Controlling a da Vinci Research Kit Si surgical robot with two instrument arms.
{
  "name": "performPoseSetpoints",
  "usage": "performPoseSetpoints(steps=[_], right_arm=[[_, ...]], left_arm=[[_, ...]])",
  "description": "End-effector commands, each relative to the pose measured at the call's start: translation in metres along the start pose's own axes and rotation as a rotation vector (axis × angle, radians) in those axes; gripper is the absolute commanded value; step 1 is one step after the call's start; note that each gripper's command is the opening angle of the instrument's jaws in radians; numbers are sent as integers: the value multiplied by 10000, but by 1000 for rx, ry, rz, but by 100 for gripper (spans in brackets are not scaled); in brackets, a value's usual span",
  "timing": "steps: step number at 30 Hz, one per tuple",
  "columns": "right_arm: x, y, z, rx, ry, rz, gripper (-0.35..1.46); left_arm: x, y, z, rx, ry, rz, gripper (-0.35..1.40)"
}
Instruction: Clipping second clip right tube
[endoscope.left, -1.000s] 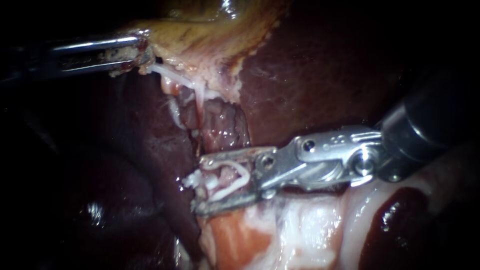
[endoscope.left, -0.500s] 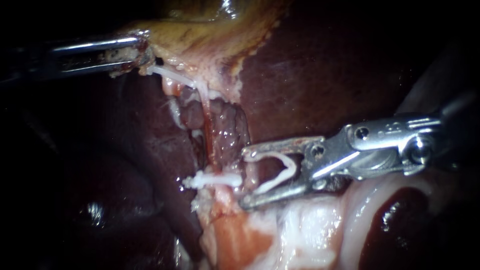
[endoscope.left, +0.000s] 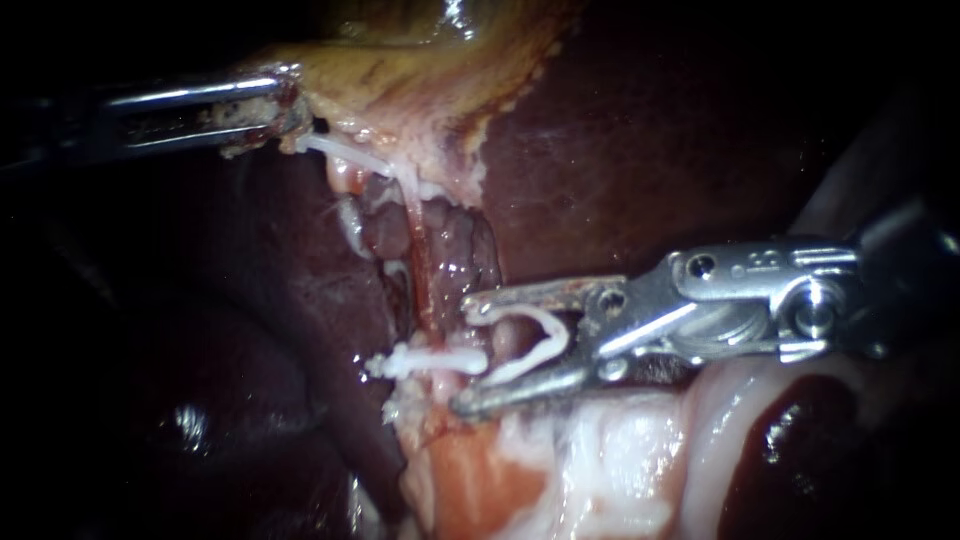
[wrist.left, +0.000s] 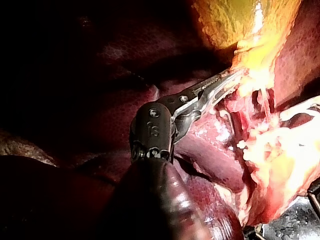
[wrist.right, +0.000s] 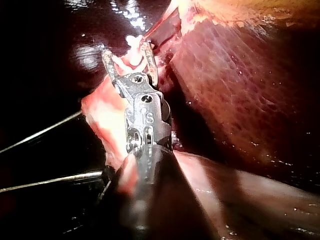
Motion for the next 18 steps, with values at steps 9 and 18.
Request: performPoseSetpoints(steps=[9, 18], right_arm=[[-14, 15, 29, -16, -2, 32, 50], [-23, 28, 56, -21, 32, 86, 50]], left_arm=[[-1, 0, 0, 0, 0, 1, -35], [-1, 1, 2, -2, 0, 1, -35]])
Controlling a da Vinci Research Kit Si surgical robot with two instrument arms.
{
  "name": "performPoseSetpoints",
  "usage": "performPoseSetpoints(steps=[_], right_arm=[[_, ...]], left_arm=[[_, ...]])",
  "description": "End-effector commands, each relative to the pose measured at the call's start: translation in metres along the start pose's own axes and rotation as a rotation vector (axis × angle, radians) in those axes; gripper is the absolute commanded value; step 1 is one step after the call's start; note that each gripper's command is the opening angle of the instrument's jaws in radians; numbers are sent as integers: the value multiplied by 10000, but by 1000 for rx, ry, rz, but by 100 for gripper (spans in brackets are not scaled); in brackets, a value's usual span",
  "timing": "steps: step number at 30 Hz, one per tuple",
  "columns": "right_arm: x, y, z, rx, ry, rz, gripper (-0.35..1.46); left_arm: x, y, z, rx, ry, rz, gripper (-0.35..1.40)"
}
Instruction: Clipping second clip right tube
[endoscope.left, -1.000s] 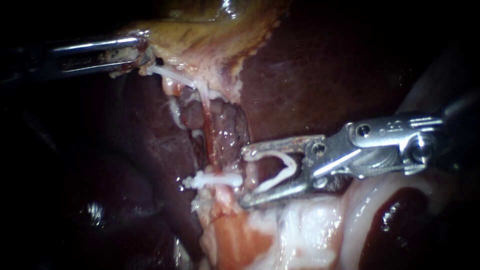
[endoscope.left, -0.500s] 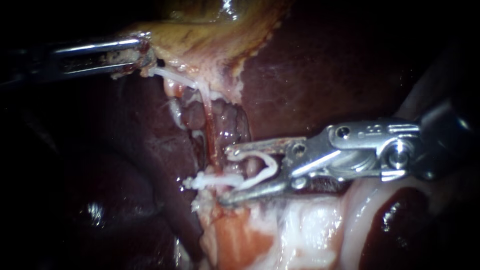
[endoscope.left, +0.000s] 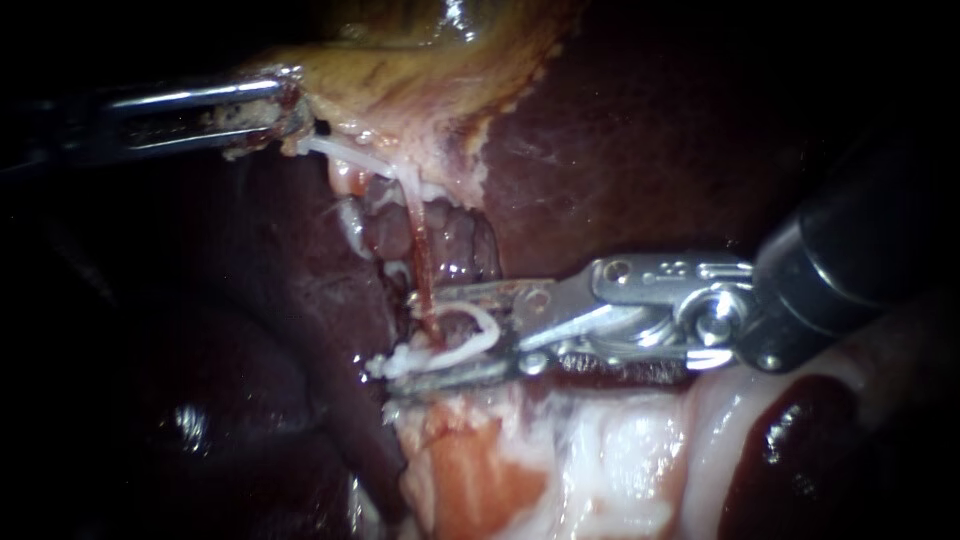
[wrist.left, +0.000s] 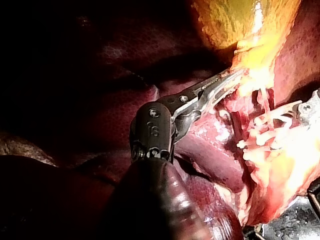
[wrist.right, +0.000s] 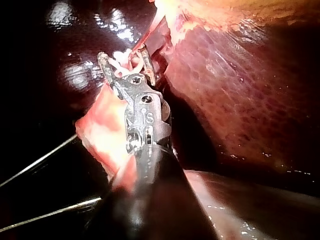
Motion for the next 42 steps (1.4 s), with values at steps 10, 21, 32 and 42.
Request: performPoseSetpoints(steps=[10, 21, 32, 42], right_arm=[[1, 7, 10, 50, 74, 55, 50], [18, -14, 7, 148, 130, 79, 50], [35, -43, 6, 264, 135, 92, 49], [32, -39, -2, 270, 135, 108, 35]], left_arm=[[-1, 1, 1, 1, 0, 0, -35], [-1, 1, 1, 1, 0, 0, -35], [-1, 1, 1, 1, 0, 0, -35], [-1, 1, 1, 1, 0, 0, -35]])
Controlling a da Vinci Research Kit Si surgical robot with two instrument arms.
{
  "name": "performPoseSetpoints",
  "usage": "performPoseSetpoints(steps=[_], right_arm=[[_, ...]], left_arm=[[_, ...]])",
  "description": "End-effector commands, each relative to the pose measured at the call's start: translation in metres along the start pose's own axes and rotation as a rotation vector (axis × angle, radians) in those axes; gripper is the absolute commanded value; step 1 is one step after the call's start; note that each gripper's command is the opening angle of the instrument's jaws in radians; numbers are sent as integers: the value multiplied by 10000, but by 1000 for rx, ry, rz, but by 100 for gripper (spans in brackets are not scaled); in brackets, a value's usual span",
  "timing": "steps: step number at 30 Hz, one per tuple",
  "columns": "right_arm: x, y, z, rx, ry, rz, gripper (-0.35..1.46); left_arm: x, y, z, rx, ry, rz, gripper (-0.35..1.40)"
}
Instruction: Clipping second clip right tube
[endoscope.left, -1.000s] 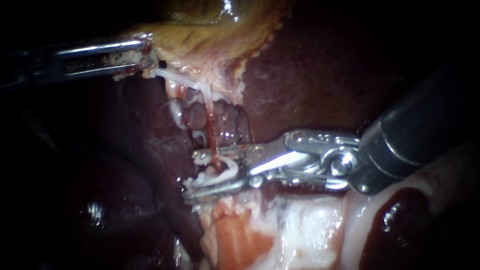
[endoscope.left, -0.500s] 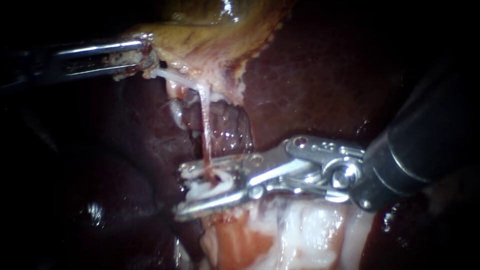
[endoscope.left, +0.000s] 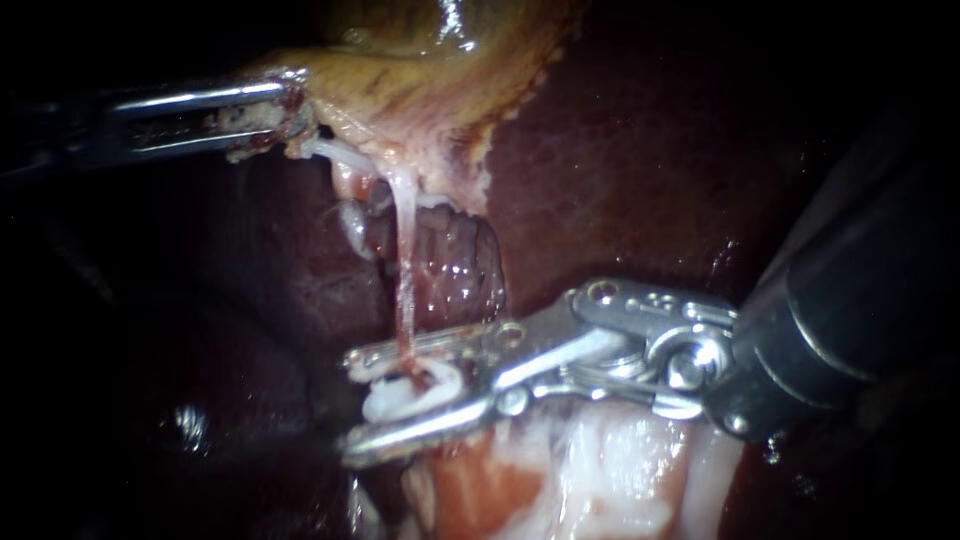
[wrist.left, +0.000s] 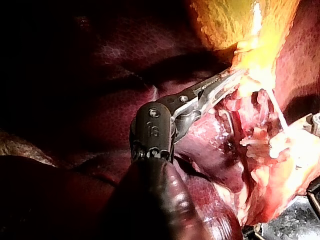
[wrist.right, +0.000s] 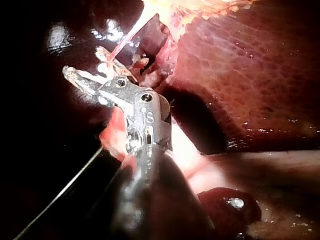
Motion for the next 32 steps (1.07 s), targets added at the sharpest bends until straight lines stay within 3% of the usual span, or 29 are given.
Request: performPoseSetpoints(steps=[1, 9, 16, 21, 32], right_arm=[[0, 1, -2, -1, 1, -1, 30], [1, 2, -9, 2, 1, 1, -11], [0, 3, -10, 3, 1, 48, -35], [1, 4, -16, -15, -33, 98, -35], [0, 8, -18, -17, -32, 98, -35]], left_arm=[[0, 0, 0, 0, 0, 0, -35], [0, 0, 1, 0, 0, 0, -35], [0, 0, 1, 0, 0, 0, -35], [0, 0, 1, 0, 0, 0, -35], [0, 0, 2, 1, 0, 0, -35]])
